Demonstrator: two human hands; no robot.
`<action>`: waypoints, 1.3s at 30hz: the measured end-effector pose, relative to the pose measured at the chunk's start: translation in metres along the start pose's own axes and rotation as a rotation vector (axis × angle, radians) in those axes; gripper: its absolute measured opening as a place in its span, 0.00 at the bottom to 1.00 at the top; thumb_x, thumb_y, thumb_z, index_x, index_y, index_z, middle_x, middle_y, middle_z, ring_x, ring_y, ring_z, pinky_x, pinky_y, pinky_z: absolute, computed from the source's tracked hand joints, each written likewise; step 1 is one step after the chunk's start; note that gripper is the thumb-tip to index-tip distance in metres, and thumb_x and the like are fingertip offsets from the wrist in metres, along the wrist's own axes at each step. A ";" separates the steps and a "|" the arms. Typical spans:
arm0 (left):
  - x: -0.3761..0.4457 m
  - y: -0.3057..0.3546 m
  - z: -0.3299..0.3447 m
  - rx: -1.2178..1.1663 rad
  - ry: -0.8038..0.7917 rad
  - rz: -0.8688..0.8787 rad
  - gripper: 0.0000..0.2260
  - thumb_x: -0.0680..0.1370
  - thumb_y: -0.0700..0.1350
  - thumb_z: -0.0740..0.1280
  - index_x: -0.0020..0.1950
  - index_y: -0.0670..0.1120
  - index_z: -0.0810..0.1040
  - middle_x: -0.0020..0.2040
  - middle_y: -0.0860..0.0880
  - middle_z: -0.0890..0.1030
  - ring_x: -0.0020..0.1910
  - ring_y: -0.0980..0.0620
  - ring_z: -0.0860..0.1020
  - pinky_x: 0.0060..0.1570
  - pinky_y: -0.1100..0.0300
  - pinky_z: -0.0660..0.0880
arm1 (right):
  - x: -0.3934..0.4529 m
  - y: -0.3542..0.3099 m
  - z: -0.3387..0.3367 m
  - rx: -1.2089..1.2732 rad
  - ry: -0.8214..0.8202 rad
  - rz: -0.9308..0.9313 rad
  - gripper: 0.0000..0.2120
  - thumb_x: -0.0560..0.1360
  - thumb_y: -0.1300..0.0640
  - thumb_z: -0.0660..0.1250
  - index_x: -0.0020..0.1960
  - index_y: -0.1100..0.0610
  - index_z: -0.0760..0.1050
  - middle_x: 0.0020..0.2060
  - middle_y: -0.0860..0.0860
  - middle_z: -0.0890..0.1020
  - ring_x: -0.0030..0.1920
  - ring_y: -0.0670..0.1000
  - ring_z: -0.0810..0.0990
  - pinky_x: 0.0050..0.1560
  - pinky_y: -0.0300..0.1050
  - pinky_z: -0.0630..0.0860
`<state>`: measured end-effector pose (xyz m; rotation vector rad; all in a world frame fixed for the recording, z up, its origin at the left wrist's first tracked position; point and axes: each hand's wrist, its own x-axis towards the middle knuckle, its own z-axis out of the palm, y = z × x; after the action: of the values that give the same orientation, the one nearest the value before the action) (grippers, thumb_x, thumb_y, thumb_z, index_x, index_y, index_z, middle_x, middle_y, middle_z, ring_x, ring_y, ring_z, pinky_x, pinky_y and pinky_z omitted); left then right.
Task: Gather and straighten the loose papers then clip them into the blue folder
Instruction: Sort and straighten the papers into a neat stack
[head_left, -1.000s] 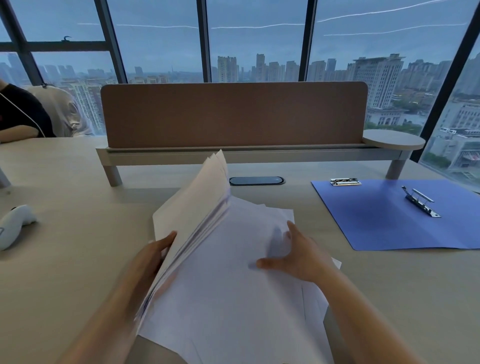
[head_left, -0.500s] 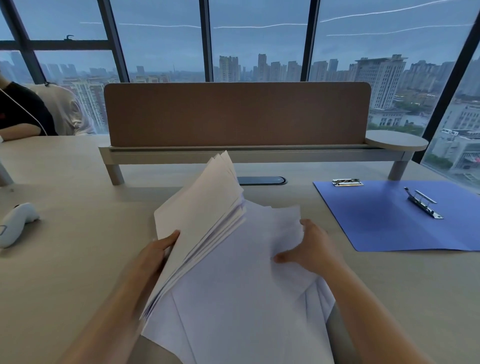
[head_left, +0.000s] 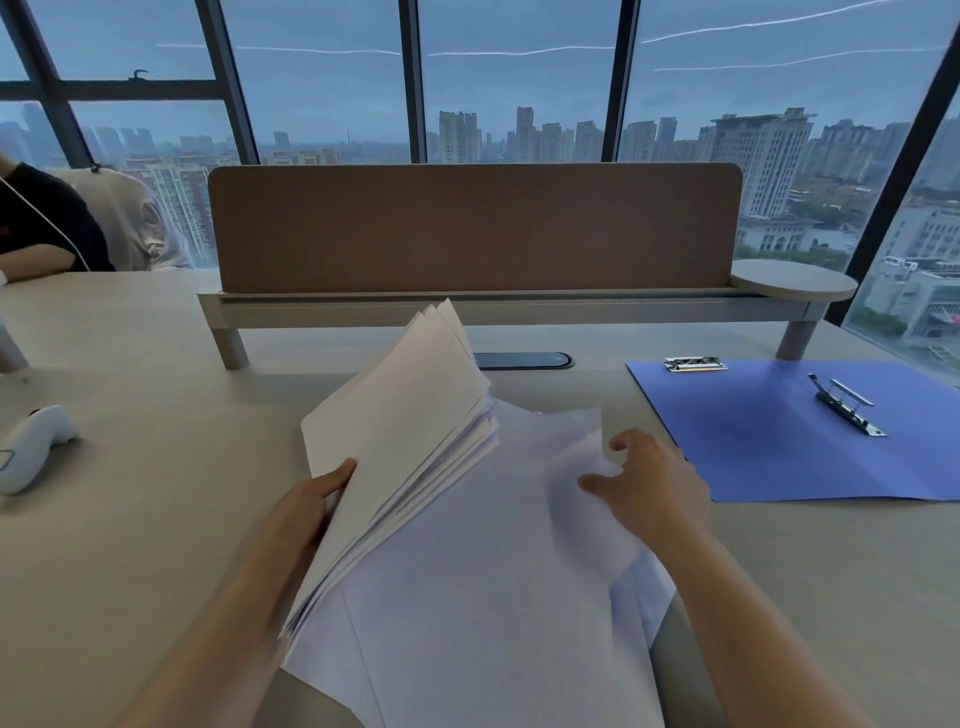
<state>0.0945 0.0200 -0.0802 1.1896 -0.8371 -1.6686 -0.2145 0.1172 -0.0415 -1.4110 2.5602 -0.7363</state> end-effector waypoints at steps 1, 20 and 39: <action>0.000 0.000 0.001 -0.004 0.008 -0.012 0.19 0.79 0.49 0.67 0.60 0.34 0.80 0.30 0.47 0.84 0.25 0.52 0.81 0.39 0.56 0.74 | 0.000 0.000 -0.001 0.010 -0.008 0.011 0.21 0.70 0.43 0.74 0.57 0.53 0.77 0.51 0.49 0.83 0.51 0.55 0.81 0.40 0.46 0.70; -0.018 0.019 -0.003 0.026 -0.128 0.084 0.10 0.73 0.45 0.70 0.49 0.40 0.85 0.44 0.41 0.87 0.35 0.48 0.85 0.40 0.57 0.81 | 0.015 0.010 -0.013 0.907 -0.170 0.093 0.04 0.76 0.58 0.72 0.44 0.55 0.86 0.36 0.54 0.83 0.32 0.52 0.77 0.30 0.41 0.71; -0.038 0.000 0.020 0.308 -0.424 0.131 0.12 0.74 0.38 0.72 0.58 0.41 0.84 0.57 0.36 0.83 0.55 0.35 0.82 0.57 0.42 0.78 | 0.010 0.014 -0.009 1.116 -0.442 -0.007 0.16 0.79 0.72 0.58 0.44 0.63 0.83 0.33 0.56 0.85 0.32 0.53 0.83 0.31 0.43 0.80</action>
<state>0.0803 0.0558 -0.0613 0.9622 -1.4463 -1.7513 -0.2338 0.1184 -0.0386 -0.9928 1.3623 -1.3443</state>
